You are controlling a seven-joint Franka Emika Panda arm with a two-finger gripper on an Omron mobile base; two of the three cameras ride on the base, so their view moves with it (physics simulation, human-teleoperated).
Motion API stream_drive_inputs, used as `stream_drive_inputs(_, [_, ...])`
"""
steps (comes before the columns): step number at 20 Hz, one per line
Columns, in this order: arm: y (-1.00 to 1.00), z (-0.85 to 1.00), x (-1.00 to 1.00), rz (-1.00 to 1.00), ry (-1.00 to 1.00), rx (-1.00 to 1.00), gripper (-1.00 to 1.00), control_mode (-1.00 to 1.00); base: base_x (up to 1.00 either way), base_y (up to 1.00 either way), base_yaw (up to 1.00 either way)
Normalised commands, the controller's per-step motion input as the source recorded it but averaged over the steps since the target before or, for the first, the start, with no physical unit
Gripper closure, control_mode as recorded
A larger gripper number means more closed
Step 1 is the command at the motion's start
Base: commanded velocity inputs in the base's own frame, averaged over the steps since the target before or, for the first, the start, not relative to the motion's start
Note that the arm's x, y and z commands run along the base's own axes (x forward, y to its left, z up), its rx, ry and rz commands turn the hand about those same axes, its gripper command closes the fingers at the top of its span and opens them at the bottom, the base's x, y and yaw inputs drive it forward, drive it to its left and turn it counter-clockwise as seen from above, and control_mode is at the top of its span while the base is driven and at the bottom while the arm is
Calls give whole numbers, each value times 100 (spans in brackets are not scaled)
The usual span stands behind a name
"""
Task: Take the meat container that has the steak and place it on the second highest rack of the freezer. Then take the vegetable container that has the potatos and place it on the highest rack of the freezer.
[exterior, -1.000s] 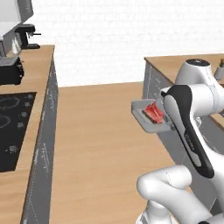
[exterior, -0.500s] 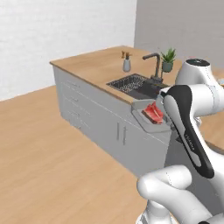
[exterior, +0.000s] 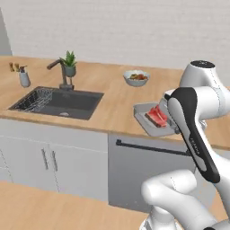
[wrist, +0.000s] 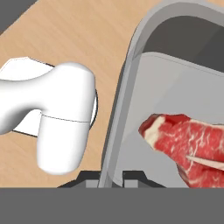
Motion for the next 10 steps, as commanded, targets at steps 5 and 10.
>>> stream_drive_inputs(5, [0, 0, 0, 0, 0, 0, 100, 100, 0, 2, -98])
stream_drive_inputs(10, [0, 0, 0, 0, 0, 0, 100, 100, 0, 7, -97])
